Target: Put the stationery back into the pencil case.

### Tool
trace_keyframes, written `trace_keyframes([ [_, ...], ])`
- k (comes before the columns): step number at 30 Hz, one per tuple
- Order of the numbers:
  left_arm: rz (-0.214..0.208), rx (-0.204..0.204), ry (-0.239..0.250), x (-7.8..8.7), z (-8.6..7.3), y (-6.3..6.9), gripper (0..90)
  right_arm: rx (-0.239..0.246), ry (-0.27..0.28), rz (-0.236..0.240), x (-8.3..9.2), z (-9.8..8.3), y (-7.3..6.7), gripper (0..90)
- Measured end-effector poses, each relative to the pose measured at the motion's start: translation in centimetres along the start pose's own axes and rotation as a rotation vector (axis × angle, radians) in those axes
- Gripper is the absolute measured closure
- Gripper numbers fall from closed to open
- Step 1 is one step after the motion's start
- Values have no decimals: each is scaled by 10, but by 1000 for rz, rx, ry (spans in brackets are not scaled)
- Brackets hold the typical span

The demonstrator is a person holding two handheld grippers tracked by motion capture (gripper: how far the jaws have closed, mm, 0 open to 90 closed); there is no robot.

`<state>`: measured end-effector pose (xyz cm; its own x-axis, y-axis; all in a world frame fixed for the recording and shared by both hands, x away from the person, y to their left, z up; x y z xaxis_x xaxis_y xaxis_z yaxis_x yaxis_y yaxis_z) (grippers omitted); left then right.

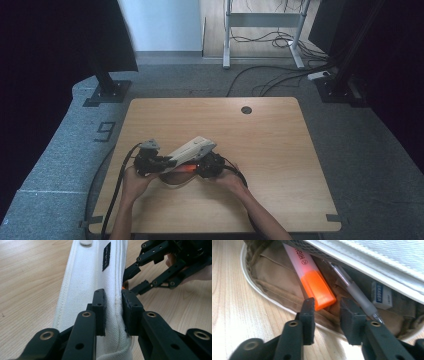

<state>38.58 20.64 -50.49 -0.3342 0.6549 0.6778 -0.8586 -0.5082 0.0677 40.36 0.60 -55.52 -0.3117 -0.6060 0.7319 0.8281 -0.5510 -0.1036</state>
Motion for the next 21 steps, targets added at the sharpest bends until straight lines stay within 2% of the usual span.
trace_keyframes([
  [5, -2, -2, -3, -1, 0, 1, 734, 5, 8, -9, 0, 0, -1, 719],
  [11, -6, -2, -13, -5, -1, 4, 720, 17, 17, -11, -9, 2, -5, 770],
  [17, -19, -1, -25, -9, -3, 8, 688, 0, 28, 0, -6, 2, -4, 740],
  [21, -25, -4, -34, -13, -6, 11, 651, -22, 33, 29, 3, -2, -3, 692],
])
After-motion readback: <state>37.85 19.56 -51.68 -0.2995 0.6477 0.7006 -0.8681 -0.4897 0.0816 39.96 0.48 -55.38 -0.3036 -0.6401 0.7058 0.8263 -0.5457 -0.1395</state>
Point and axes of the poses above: each handheld gripper's, and its own axes: x roughly backward along the jaws, z roughly out of its top, y roughly to its right, the point moved 4 cm from there along -x, roughly forward along the jaws, and after that the axes turned 12 degrees about -x, right-handed, at the moved point
